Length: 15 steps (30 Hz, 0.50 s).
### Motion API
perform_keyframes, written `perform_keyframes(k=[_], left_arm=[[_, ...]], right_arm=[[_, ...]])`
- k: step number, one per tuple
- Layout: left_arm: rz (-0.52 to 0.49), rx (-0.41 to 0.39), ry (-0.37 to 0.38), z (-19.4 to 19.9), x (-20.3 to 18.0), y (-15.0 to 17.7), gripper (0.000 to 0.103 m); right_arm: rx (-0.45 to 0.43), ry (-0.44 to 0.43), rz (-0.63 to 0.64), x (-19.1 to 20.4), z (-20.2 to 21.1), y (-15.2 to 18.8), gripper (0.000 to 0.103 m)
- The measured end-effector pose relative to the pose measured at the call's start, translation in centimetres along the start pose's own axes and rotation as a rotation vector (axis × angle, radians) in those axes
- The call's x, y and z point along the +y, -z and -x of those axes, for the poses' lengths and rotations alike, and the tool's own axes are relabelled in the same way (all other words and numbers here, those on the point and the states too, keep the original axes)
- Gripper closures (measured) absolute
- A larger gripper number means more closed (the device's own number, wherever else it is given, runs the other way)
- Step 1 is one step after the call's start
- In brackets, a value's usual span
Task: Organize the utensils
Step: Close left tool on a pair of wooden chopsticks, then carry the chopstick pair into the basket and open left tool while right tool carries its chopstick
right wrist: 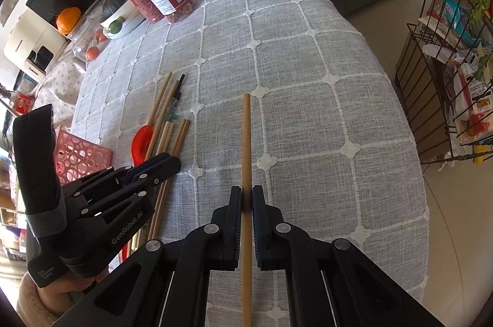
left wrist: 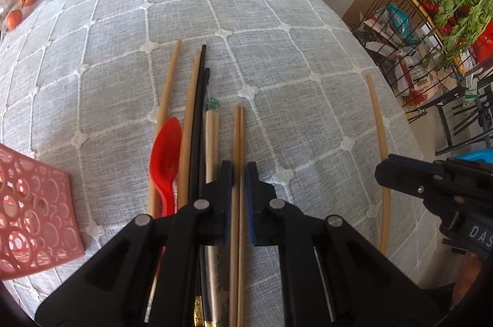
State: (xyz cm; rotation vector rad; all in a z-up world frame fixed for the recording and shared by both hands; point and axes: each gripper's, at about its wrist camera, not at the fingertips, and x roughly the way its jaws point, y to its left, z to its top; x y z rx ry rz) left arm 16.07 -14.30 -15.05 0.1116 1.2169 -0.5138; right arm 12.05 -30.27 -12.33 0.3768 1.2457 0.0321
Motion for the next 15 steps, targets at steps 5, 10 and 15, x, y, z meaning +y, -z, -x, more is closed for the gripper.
perform_keyframes(k=[5, 10, 15], left_arm=[[0.000, -0.058, 0.016, 2.7, -0.4, 0.4, 0.094], [-0.043, -0.171, 0.028, 7.6, -1.0, 1.2, 0.094], [-0.104, -0.278, 0.009, 12.2, -1.2, 2.8, 0.094]], right_arm=[[-0.056, -0.021, 0.003, 0.5, 1.8, 0.2, 0.096], [-0.143, -0.035, 0.009, 0.8, 4.6, 0.4, 0.096], [-0.216, -0.048, 0.050, 2.0, 7.1, 0.7, 0.096]])
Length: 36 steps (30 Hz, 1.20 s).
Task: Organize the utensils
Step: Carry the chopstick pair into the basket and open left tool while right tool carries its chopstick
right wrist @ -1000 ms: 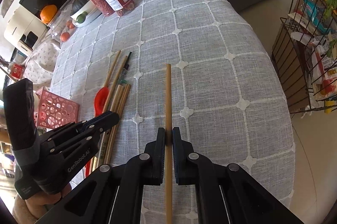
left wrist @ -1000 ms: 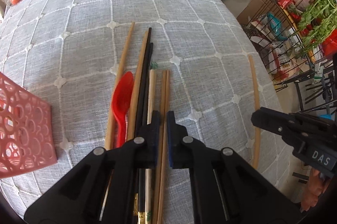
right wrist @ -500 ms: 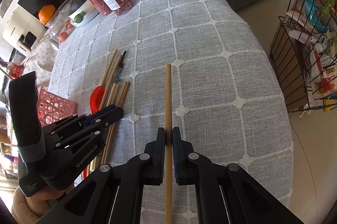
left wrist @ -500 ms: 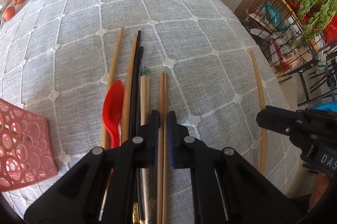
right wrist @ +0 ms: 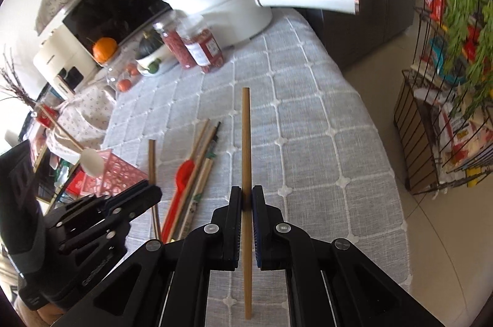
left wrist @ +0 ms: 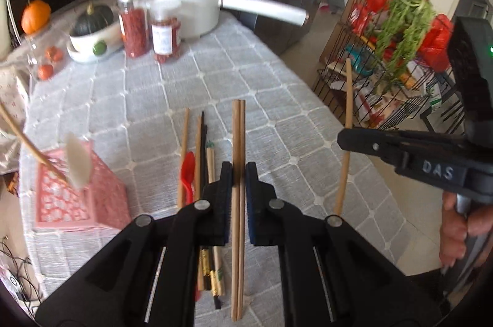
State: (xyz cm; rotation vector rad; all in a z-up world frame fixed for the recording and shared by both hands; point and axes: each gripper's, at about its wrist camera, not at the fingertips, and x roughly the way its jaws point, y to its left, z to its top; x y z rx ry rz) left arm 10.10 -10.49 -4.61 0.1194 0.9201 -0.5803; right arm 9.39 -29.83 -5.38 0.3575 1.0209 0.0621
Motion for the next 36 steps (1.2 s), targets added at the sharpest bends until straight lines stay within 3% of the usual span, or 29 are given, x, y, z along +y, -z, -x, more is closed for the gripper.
perform_keyframes(k=[17, 24, 29, 36], left_arm=[[0.056, -0.314, -0.026, 12.5, 4.9, 0.2, 0.094], [0.080, -0.536, -0.094, 17.2, 6.3, 0.5, 0.094], [0.087, -0.638, -0.187, 17.2, 7.3, 0.8, 0.094], [0.128, -0.661, -0.266, 14.7, 9.7, 0.7, 0.094]], right_arm=[[-0.215, -0.067, 0.153, 7.2, 5.7, -0.8, 0.096], [-0.273, -0.117, 0.184, 9.7, 6.9, -1.3, 0.096], [-0.274, -0.138, 0.200, 11.4, 6.6, -1.4, 0.096], [-0.271, -0.155, 0.219, 12.6, 5.8, -1.0, 0.096]])
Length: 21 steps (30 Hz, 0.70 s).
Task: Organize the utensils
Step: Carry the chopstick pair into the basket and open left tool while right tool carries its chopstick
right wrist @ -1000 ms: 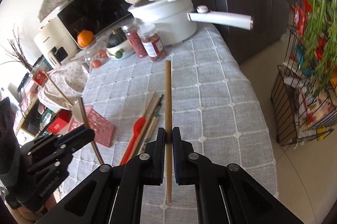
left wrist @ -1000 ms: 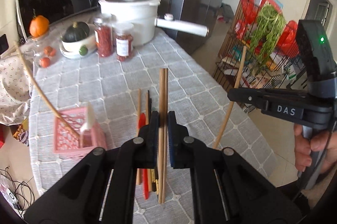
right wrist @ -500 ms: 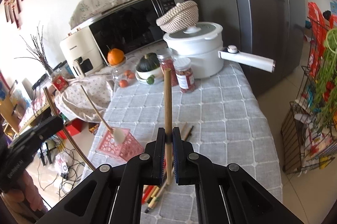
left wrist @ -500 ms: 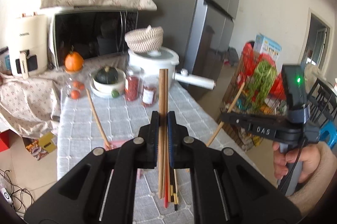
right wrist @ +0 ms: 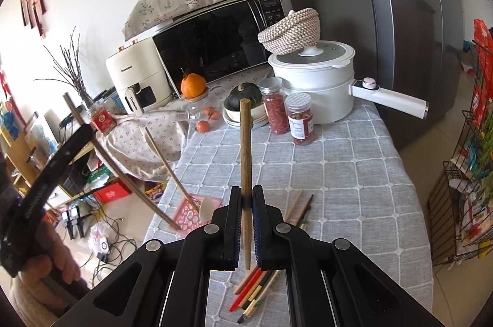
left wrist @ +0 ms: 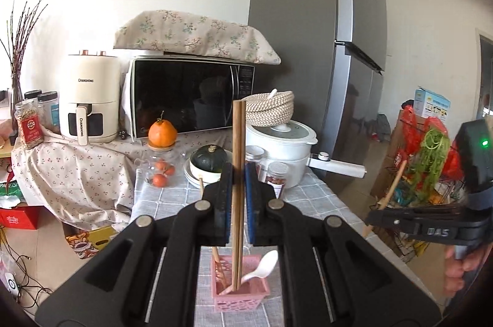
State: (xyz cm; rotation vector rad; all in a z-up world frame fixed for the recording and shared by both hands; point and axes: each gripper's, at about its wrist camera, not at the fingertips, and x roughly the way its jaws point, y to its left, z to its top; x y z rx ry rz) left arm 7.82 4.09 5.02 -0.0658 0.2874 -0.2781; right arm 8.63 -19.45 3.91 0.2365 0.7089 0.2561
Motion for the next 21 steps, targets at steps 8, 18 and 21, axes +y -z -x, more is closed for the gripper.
perform_keyframes(k=[8, 18, 21], left_arm=[[-0.033, 0.101, -0.031, -3.5, 0.4, 2.0, 0.094], [0.016, 0.232, -0.003, -6.3, 1.0, 3.6, 0.093], [0.009, 0.244, 0.005, -5.9, 0.8, 3.3, 0.078]], right_arm=[[-0.024, -0.051, 0.017, 1.1, 0.0, -0.1, 0.096], [-0.055, -0.119, 0.024, 2.6, -0.1, -0.4, 0.096], [-0.067, -0.137, 0.027, 3.0, 0.0, -0.6, 0.096]])
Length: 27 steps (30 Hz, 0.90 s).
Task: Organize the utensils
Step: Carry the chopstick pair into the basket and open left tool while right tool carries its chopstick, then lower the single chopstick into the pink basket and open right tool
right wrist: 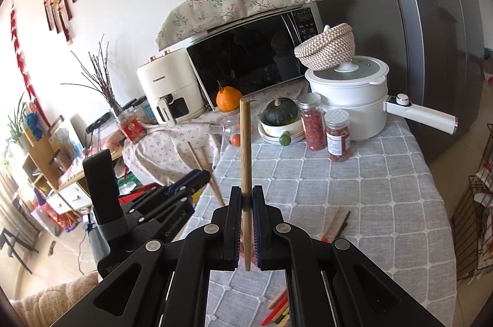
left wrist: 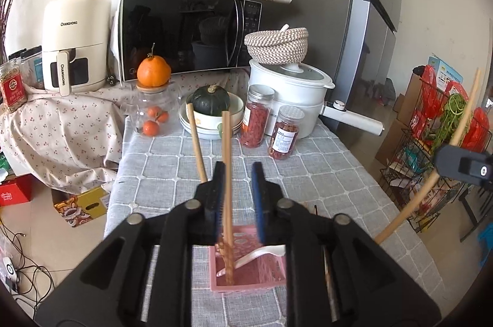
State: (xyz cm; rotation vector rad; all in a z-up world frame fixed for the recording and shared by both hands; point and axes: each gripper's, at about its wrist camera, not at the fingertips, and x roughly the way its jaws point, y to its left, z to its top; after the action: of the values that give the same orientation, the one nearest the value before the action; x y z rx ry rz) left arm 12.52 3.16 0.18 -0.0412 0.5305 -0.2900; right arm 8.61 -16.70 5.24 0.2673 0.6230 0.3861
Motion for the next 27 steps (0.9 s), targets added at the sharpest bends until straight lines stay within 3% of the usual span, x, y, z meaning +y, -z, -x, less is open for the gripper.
perform_keyframes(k=[4, 6, 8, 17, 27], left_arm=[[-0.032, -0.002, -0.025, 1.3, -0.1, -0.2, 0.061], [-0.028, 0.012, -0.053, 1.8, 0.4, -0.2, 0.046], [-0.014, 0.044, -0.092, 2.0, 1.2, 0.0, 0.041], [0.020, 0.193, -0.136, 1.6, 4.4, 2.5, 0.036], [0.061, 0.275, -0.123, 0.8, 5.3, 3.4, 0.036]], right_arm=[[-0.012, -0.018, 0.006, 0.7, -0.4, -0.4, 0.096], [-0.032, -0.024, 0.008, 1.1, -0.5, -0.7, 0.096], [-0.057, -0.027, 0.012, 1.5, -0.6, -1.0, 0.096], [-0.107, -0.009, 0.044, 3.0, -3.0, -1.2, 0.096], [0.006, 0.074, 0.110, 4.0, -8.6, 1.0, 0.096]])
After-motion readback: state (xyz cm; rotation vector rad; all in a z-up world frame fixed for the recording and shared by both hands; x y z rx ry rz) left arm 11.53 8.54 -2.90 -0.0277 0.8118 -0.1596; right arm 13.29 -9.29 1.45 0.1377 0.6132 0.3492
